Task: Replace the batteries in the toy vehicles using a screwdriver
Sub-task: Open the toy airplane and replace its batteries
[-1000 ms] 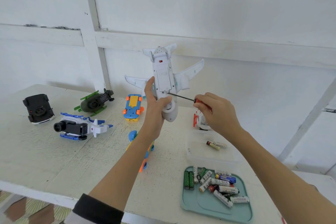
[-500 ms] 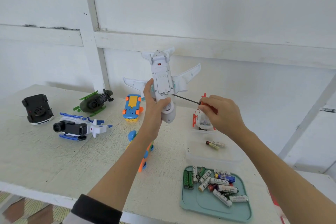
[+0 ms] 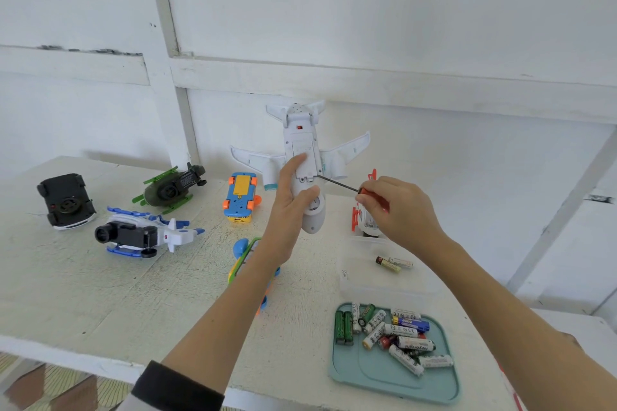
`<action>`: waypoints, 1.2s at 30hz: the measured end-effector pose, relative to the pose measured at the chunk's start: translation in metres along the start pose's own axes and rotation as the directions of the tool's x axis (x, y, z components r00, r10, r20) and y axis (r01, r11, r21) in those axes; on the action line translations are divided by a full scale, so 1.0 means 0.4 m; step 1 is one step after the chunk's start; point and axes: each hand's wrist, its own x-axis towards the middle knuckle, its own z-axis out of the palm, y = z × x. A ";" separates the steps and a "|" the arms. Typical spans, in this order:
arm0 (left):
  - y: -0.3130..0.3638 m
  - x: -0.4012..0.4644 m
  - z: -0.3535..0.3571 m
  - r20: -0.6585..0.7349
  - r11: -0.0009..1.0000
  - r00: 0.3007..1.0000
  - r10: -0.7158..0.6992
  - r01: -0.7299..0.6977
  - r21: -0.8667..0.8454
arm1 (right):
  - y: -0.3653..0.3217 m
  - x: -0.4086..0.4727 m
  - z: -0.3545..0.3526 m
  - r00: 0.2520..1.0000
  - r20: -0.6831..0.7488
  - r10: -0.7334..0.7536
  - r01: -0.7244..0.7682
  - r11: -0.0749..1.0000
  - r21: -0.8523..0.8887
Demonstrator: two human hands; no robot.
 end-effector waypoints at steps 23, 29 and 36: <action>-0.032 -0.040 0.000 0.206 0.960 0.940 -0.273 0.252 0.123 | -0.025 -0.006 -0.012 0.840 0.543 0.021 0.070 0.987 -0.146; -0.048 -0.045 -0.001 0.207 0.962 0.942 -0.264 0.240 0.131 | -0.019 -0.019 -0.018 0.841 0.540 0.019 0.054 0.992 -0.118; -0.048 -0.053 0.008 0.181 0.953 0.942 -0.283 0.254 0.168 | -0.011 -0.027 -0.020 0.835 0.550 0.024 0.036 0.995 -0.098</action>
